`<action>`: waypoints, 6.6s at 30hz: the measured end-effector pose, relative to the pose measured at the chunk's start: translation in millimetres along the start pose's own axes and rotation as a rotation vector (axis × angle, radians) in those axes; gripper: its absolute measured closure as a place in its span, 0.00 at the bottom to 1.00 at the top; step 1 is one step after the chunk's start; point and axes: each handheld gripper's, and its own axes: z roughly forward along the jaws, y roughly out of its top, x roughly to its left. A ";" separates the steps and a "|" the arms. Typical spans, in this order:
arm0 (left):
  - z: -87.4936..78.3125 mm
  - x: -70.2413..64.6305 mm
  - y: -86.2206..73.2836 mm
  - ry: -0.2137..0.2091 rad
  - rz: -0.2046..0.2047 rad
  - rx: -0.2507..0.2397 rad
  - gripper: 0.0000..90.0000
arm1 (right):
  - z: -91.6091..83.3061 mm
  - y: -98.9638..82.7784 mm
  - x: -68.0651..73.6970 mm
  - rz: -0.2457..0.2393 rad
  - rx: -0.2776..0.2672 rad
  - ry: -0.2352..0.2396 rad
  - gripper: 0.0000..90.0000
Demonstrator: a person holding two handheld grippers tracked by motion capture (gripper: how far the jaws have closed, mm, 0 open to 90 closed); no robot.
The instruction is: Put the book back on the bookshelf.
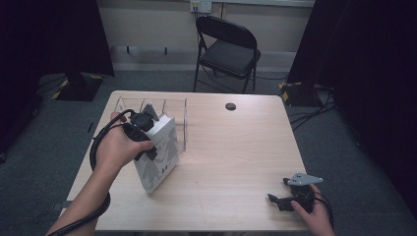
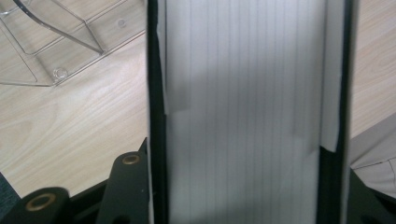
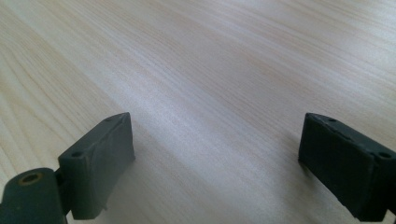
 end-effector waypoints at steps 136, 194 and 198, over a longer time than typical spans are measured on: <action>14.0 17.2 95.3 0.091 -0.427 -0.030 0.59 | -1.2 -0.8 -1.1 -0.011 0.003 0.013 0.11; 37.6 20.4 127.1 0.146 -0.484 -0.090 0.59 | -1.2 -0.8 -1.5 -0.011 0.003 0.016 0.11; 40.9 19.4 130.0 0.140 -0.484 -0.100 0.59 | -1.4 -0.8 -1.2 -0.006 0.005 0.016 0.11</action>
